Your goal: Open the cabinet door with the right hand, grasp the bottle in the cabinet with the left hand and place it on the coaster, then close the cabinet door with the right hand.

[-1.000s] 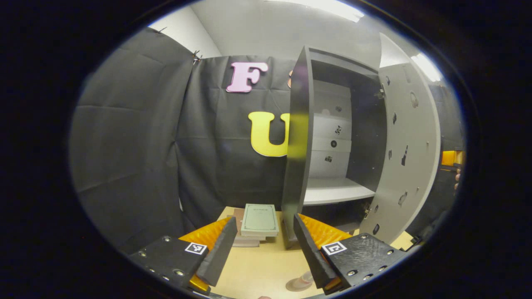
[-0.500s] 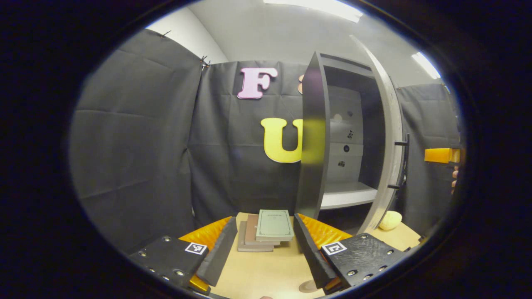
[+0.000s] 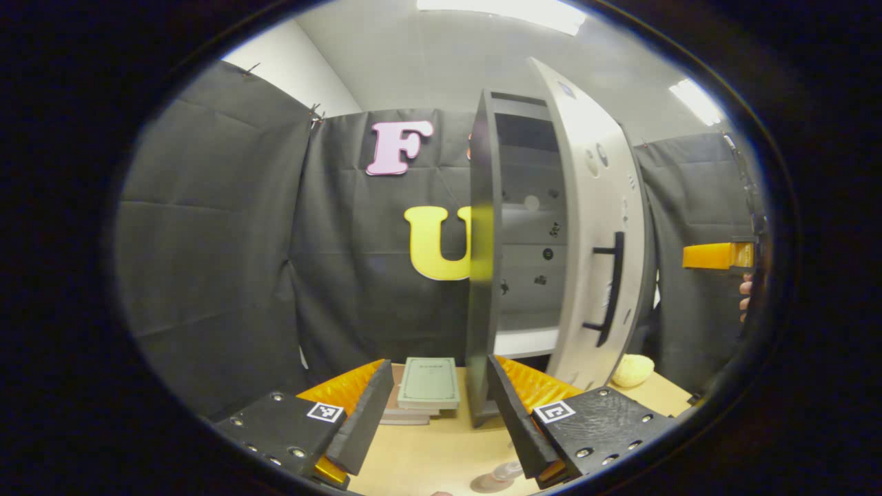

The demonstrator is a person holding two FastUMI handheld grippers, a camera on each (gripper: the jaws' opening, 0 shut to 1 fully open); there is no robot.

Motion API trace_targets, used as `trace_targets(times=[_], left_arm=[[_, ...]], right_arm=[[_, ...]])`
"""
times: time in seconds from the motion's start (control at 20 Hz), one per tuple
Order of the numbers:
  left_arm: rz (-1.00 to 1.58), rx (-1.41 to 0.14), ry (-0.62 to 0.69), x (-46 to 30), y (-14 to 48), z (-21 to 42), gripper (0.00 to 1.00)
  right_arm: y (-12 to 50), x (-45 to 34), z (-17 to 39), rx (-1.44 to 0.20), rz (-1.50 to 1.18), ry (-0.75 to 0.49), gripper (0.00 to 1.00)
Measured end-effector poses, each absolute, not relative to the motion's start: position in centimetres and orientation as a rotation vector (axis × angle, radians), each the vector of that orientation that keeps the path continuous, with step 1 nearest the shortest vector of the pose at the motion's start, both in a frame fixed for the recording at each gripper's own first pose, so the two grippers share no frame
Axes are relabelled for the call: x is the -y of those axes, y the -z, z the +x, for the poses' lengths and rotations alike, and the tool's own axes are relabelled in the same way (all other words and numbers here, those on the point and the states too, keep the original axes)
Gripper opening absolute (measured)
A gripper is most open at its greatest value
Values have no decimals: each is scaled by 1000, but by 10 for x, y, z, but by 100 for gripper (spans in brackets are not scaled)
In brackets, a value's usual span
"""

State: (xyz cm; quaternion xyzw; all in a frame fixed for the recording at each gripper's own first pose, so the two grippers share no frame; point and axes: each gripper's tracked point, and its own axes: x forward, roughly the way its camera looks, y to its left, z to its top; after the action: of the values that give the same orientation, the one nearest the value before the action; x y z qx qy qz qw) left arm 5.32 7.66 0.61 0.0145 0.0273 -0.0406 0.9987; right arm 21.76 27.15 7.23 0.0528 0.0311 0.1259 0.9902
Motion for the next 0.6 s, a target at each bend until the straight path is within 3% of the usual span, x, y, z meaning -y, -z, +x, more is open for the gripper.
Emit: trace_targets(times=[0.6], left_arm=[[-16,-41,146,44,-31,22,84]], right_arm=[[-59,-169,213,-77,116,-93,91]])
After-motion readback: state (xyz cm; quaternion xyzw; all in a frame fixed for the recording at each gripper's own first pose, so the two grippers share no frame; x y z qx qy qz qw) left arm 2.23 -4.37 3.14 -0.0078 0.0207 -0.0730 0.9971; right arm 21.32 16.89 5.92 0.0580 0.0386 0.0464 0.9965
